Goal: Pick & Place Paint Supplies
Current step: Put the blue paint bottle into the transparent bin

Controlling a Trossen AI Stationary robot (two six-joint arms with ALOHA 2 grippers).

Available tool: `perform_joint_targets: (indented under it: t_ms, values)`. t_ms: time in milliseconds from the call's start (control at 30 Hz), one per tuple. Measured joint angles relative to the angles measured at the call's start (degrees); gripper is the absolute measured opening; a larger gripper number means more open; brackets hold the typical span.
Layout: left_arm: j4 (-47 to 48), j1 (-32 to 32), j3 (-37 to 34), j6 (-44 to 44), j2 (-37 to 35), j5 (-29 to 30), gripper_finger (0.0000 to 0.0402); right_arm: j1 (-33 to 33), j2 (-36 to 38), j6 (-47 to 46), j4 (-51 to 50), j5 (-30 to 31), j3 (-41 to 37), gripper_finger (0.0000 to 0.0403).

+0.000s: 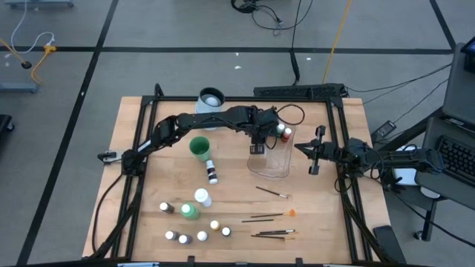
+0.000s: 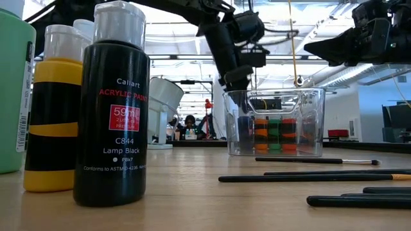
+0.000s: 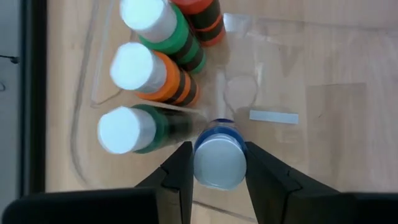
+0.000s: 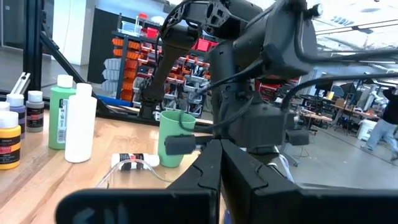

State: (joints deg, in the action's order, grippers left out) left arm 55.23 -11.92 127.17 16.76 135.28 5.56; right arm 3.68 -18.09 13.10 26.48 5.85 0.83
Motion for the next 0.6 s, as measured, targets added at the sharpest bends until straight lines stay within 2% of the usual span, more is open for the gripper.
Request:
perform_joint_targets:
  t_ms: [333, 467, 600]
  values:
    - [0.51, 0.14, -0.01, -0.34, 1.08, 0.57, 0.0179, -0.02, 0.02, -0.83, -0.13, -0.04, 0.01, 0.0004]
    - [0.52, 0.1, -0.11, -0.4, 1.42, 0.86, 0.0191, -0.02, 0.02, -0.58, -0.15, -0.04, 0.01, 0.0004]
    - [-0.6, 0.18, -0.11, -0.44, 1.3, 4.15, 0.0195, -0.02, 0.02, -0.56, -0.15, -0.02, 0.01, 0.0004]
